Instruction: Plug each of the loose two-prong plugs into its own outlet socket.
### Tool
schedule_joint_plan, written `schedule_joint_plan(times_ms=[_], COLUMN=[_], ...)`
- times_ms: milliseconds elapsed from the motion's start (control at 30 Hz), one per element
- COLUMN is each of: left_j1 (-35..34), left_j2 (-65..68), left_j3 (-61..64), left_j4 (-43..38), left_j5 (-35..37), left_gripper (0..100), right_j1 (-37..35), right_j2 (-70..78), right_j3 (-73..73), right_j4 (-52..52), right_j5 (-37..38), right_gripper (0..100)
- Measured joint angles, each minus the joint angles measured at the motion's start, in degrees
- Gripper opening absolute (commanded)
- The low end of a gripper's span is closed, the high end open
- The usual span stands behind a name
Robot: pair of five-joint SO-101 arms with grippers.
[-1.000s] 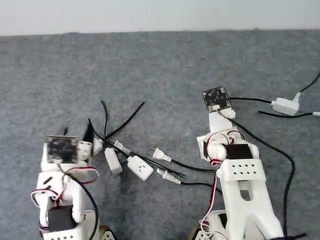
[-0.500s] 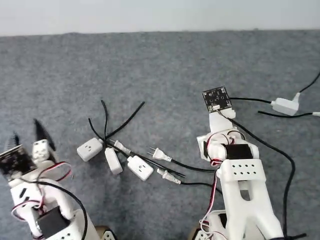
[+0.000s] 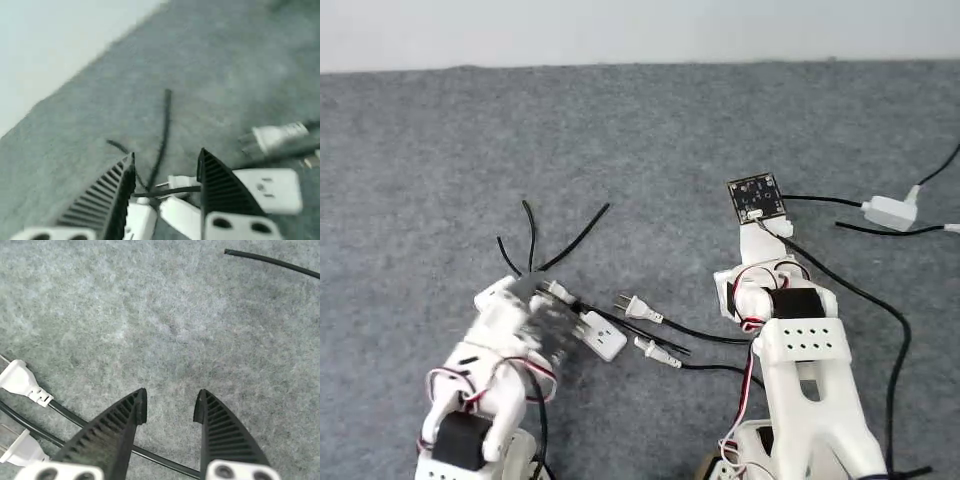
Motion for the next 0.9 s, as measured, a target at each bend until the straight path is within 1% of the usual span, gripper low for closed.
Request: schedule_joint_plan(times_ms=[33,67,100,133,200,233,333,367,400,467,533,633,700,833,867,900], left_j1=[0.4,0.2,-1.4,-4.5,-12.7,-18.1,-33.3,-37.5,-40.9,-43.6,-42.4,-35.1,-27.2,-10.5,-8.2,-7.1], left_j2=[0.0,0.0,0.0,0.0,0.0,0.0,0.0,0.0,0.0,0.0,0.0,0.0,0.0,0.0,0.0,0.0], left_j3=[-0.3,-1.1,-2.7,-4.7,-7.2,-7.2,-7.3,-7.3,-7.3,-7.3,-7.3,-6.3,-4.0,2.1,2.8,2.8], left_j4=[0.5,0.6,0.6,0.6,-1.1,-2.9,-9.1,-10.7,-11.7,-12.7,-12.7,-12.7,-11.5,-5.5,-4.8,-4.8], left_j5=[0.2,1.8,4.7,8.9,17.8,21.5,30.6,33.7,35.9,36.6,34.5,26.9,18.3,-0.8,-3.7,-4.2], left_gripper=[20,20,20,20,20,20,20,20,21,21,21,21,20,20,20,20], right_j1=[0.0,0.0,0.0,0.0,0.0,0.0,0.0,0.0,0.0,0.0,0.0,0.0,0.0,0.0,0.0,0.0], right_j2=[0.0,0.0,0.0,0.0,0.0,0.0,0.0,0.0,0.0,0.0,0.0,0.0,0.0,0.0,0.0,0.0], right_j3=[0.0,0.0,0.0,0.0,0.0,0.0,0.0,0.0,0.0,0.0,0.0,0.0,0.0,0.0,0.0,0.0], right_j4=[0.0,0.0,0.0,0.0,0.0,0.0,0.0,0.0,0.0,0.0,0.0,0.0,0.0,0.0,0.0,0.0], right_j5=[0.0,0.0,0.0,0.0,0.0,0.0,0.0,0.0,0.0,0.0,0.0,0.0,0.0,0.0,0.0,0.0], right_gripper=[16.9,16.9,16.9,16.9,16.9,16.9,16.9,16.9,16.9,16.9,16.9,16.9,16.9,16.8,16.7,16.7])
